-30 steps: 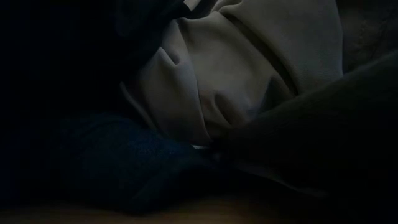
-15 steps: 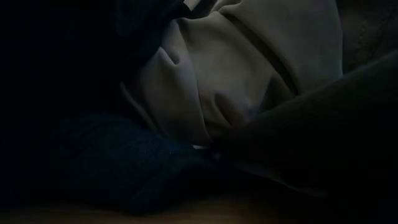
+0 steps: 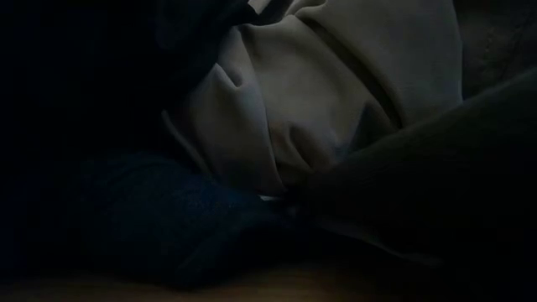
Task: Sort clothes
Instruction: Put the gray pants into the white bin
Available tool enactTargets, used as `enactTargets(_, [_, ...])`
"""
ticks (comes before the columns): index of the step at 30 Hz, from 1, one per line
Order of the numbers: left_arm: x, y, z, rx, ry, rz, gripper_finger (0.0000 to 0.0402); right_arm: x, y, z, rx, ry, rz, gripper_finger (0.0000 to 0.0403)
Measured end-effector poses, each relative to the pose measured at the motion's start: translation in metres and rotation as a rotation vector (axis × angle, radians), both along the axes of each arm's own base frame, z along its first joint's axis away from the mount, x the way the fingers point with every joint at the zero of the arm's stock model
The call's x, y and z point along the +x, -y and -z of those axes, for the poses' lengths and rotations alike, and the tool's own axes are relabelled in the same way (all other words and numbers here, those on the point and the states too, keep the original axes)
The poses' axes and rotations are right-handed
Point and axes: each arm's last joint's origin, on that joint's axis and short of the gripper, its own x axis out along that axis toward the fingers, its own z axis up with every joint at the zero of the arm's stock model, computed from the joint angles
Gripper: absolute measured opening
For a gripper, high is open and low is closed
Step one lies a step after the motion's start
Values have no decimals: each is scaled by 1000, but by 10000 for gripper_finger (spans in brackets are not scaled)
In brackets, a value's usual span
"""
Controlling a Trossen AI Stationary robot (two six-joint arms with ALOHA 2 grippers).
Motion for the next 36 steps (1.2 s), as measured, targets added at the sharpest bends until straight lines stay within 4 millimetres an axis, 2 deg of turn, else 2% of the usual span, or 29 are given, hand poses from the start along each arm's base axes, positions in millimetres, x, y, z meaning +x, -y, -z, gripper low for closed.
enactTargets(4, [0,0,0,8,1,-10,235,4,-10,11,37,-41,6,266])
enactTargets(10, [0,-1,0,15,2,-23,235,15,-16,27,126,-90,22,266])
enactTargets(14, [0,-2,0,15,2,-26,235,23,-19,38,120,-90,33,266])
enactTargets(17, [0,-2,0,11,3,-28,235,31,-16,52,97,-113,55,266])
enactTargets(23, [0,-2,0,9,5,-29,235,44,3,78,30,-197,124,261])
enactTargets(29, [0,-2,-1,16,9,-33,235,51,17,88,18,-230,163,213])
enactTargets(36, [0,-2,-1,21,10,-47,235,51,18,88,-17,-235,130,122])
